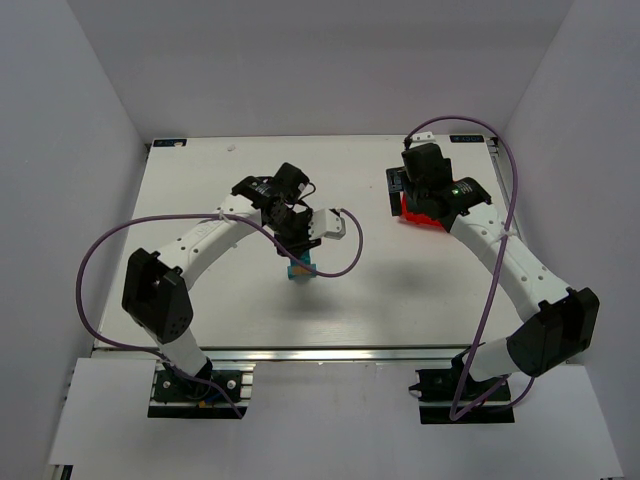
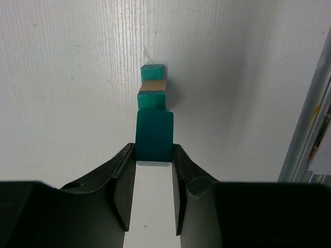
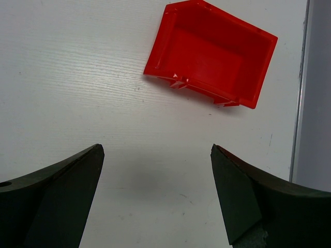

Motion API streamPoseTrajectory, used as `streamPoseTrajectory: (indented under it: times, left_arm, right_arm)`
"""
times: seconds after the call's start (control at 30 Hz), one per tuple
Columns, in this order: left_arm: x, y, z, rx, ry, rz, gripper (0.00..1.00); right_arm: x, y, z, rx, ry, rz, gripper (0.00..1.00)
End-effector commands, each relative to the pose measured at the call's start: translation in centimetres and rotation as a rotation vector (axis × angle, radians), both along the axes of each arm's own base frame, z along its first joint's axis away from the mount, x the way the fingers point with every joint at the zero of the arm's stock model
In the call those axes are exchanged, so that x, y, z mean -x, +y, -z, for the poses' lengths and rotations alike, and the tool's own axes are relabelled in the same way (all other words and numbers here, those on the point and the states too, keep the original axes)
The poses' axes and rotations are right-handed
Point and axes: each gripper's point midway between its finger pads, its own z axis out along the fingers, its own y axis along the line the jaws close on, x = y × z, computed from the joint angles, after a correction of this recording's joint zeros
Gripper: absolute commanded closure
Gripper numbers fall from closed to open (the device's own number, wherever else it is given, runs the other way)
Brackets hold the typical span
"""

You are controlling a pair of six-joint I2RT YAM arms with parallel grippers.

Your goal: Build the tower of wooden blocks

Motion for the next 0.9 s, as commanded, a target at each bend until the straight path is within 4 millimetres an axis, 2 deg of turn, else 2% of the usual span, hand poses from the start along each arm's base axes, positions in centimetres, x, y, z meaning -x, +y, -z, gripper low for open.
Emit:
streamPoseTrajectory:
  times: [0.0,0.53,0.87]
  left_arm:
    - [0.5,-0.7,-0.6,0.025,0.009,0.04,0.88]
    - [0.0,-0.5,0.5,-0.004,0.001,0.025,0.88]
    - [0.1,-0.3,0.4,-0.008,0.001,0.025,0.86]
  right_arm:
    - [0.0,-0.3,-2.0,-0.021,-0.058,0.009,0.11]
    - [0.1,-0.2,-1.8,-0.024,-0.047,0.004,0.11]
    - [0.1,-0.1,-1.9,-0.027,-0.046,0.001,0.11]
